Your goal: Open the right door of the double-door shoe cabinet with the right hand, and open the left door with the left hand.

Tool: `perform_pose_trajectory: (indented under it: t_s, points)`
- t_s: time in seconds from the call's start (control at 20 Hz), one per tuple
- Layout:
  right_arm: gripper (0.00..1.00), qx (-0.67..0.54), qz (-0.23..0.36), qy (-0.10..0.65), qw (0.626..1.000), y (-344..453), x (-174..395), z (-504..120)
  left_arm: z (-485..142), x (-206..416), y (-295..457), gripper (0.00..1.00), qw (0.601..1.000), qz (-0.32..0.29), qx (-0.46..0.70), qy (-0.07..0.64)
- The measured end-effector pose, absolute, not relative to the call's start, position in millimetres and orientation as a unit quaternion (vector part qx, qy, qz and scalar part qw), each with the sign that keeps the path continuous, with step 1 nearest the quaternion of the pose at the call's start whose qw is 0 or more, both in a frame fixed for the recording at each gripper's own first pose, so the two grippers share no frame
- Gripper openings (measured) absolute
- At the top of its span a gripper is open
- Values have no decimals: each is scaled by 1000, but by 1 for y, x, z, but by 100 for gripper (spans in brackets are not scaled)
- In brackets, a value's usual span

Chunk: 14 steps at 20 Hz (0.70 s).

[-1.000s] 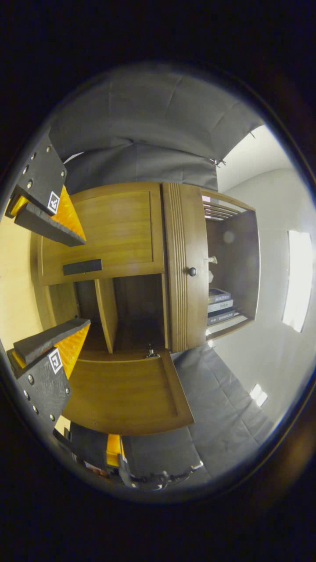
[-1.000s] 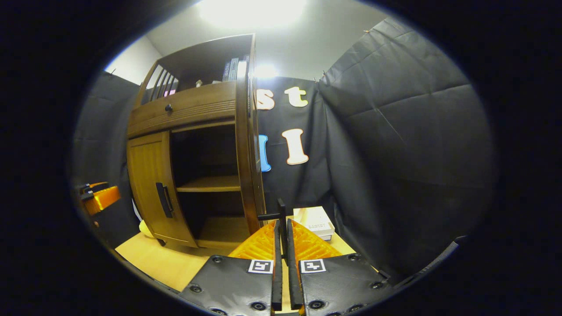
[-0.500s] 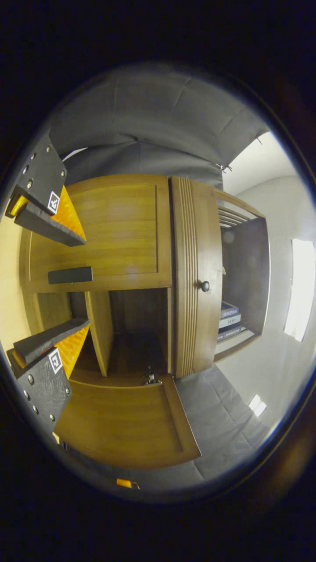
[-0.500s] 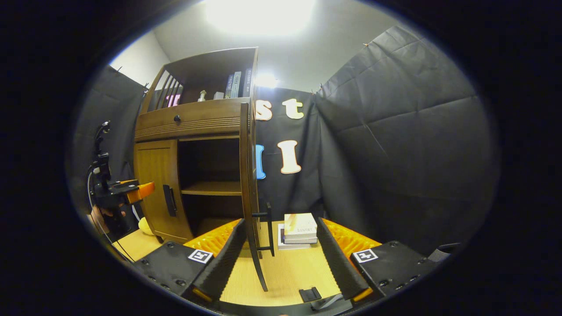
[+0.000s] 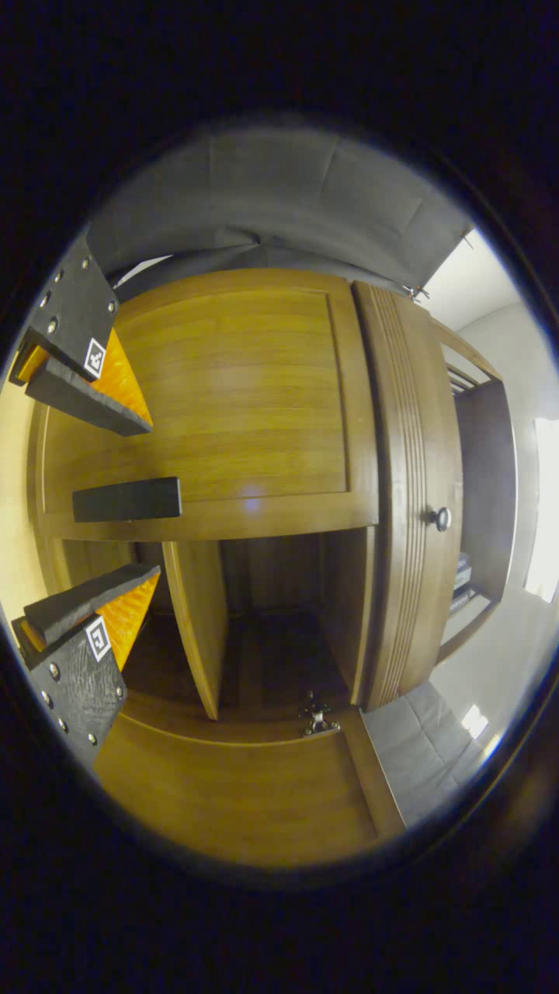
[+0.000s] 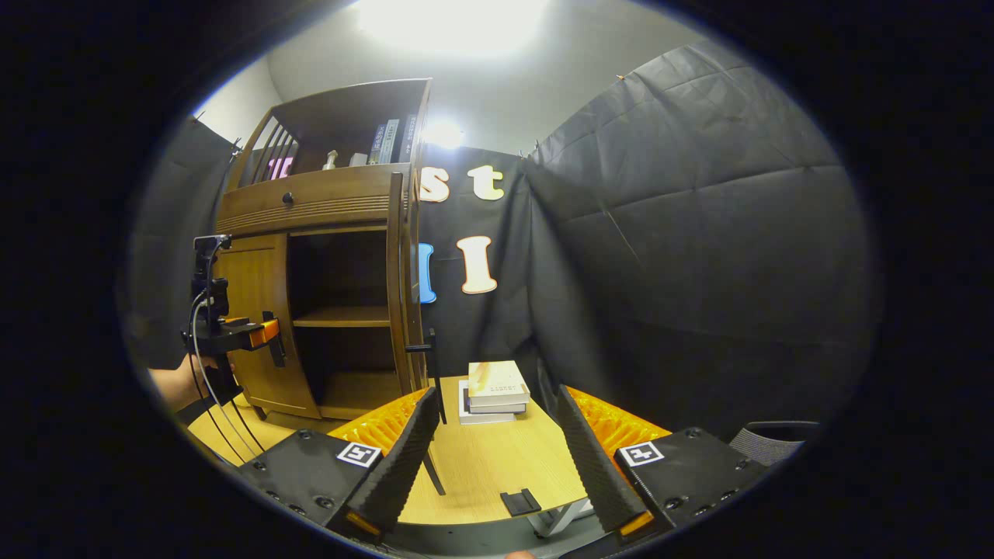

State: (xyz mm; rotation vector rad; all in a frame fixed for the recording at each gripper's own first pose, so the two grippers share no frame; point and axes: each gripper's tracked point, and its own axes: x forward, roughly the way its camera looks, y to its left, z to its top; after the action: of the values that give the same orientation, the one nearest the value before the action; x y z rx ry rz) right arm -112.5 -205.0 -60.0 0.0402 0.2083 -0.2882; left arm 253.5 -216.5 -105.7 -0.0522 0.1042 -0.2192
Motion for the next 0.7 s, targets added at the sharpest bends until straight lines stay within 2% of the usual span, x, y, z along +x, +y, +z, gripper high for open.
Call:
perform_pose_trajectory:
  t_s: [0.15, 0.3, 0.4, 0.5, 0.7]
  points:
    - [96, 22, -152, 107, 982, -210, -121, -59, -118, 268, -212, 95, 992, -99, -34, 64]
    - [93, 22, -168, 109, 980, -220, -129, -60, -126, 280, -214, 79, 992, -93, -35, 77]
    - [93, 25, -177, 107, 978, -225, -135, -60, -134, 287, -226, 56, 989, -115, -46, 84]
    - [93, 29, -181, 108, 977, -227, -137, -63, -139, 297, -231, 33, 990, -105, -22, 88]
    - [93, 28, -183, 119, 976, -231, -140, -72, -135, 290, -227, 22, 990, -101, -35, 90]
